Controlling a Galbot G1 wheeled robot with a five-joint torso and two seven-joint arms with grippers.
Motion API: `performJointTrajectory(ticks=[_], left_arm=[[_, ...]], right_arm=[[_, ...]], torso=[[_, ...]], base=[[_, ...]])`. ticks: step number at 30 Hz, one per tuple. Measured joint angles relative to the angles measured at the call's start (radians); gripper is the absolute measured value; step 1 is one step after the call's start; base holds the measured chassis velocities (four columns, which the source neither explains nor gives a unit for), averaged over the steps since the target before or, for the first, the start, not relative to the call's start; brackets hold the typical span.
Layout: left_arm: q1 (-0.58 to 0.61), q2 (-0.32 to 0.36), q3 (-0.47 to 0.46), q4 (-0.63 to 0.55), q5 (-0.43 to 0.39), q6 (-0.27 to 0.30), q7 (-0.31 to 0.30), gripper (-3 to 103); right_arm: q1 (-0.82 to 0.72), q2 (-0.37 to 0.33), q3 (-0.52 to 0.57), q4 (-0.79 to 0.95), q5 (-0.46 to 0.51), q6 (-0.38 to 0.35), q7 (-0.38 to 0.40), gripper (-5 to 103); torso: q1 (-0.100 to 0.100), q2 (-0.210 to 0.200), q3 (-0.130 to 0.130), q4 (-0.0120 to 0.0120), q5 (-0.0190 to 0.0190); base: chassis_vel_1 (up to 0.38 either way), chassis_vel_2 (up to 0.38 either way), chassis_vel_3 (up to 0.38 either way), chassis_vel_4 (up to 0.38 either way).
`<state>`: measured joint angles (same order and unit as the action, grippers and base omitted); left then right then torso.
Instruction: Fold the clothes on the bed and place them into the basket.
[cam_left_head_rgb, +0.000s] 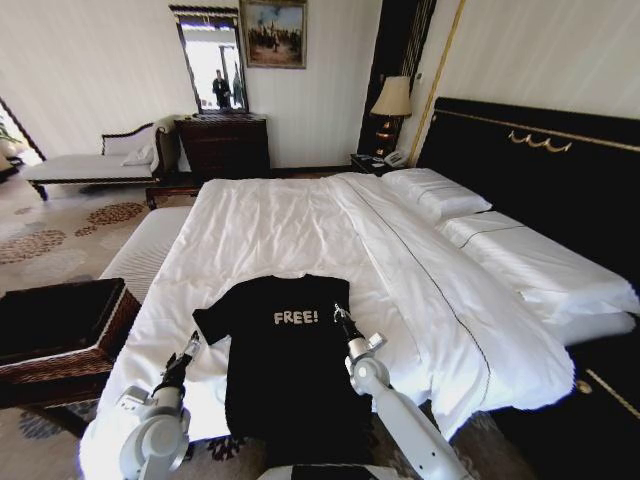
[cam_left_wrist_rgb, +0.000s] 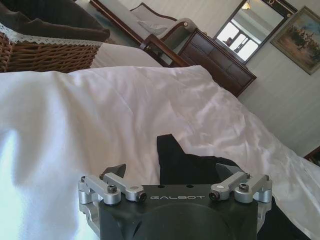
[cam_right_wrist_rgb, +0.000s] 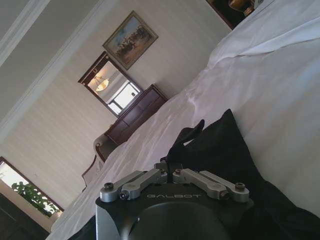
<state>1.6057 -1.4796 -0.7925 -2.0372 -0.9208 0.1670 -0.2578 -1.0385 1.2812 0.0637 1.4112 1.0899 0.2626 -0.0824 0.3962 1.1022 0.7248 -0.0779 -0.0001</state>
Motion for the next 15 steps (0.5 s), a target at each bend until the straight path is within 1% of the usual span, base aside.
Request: performJointTrajectory(ticks=[1,5,6,7,10,11,14,15], left_arm=[[0.0,0.0,0.0,0.0,0.0,0.0,0.0,100],[-0.003,-0.003,0.004,0.007,0.005,-0.001,0.0,100],[-0.003,-0.003,0.004,0.007,0.005,-0.001,0.0,100],[-0.004,-0.003,0.004,0.008,0.006,-0.001,0.0,100],[-0.003,-0.005,0.004,0.009,0.007,-0.003,0.0,100],[-0.003,-0.005,0.004,0.009,0.007,-0.003,0.0,100],[0.001,-0.005,0.001,0.011,0.007,-0.005,0.0,100],[0.002,-0.005,-0.001,0.012,0.007,-0.005,0.0,100]], right_arm=[[0.0,0.0,0.0,0.0,0.0,0.0,0.0,0],[-0.013,-0.009,-0.018,0.003,-0.061,0.025,-0.02,0],[-0.013,-0.009,-0.018,0.003,-0.061,0.025,-0.02,0],[-0.015,-0.009,-0.02,0.003,-0.069,0.028,-0.024,3],[-0.022,-0.007,-0.02,0.007,-0.078,0.055,-0.058,19],[-0.022,-0.007,-0.02,0.007,-0.078,0.055,-0.058,19],[-0.038,-0.012,-0.025,0.028,-0.071,0.077,-0.107,19],[-0.041,-0.013,-0.029,0.032,-0.069,0.082,-0.117,36]], torso=[[0.0,0.0,0.0,0.0,0.0],[0.0,0.0,0.0,-0.0001,0.0001],[0.0,0.0,0.0,-0.0001,0.0001],[0.0,0.0,0.0,-0.0001,0.0001],[0.0,0.0,0.0,0.0,0.0001],[0.0,0.0,0.0,0.0,0.0001],[0.0,0.0,0.0,-0.0001,0.0],[0.0,0.0,0.0,-0.0001,0.0001]], base=[[0.0,0.0,0.0,0.0],[0.0,0.0,0.0,0.0],[0.0,0.0,0.0,0.0],[0.0,0.0,0.0,0.0],[0.0,0.0,0.0,0.0],[0.0,0.0,0.0,0.0],[0.0,0.0,0.0,0.0],[0.0,0.0,0.0,0.0]])
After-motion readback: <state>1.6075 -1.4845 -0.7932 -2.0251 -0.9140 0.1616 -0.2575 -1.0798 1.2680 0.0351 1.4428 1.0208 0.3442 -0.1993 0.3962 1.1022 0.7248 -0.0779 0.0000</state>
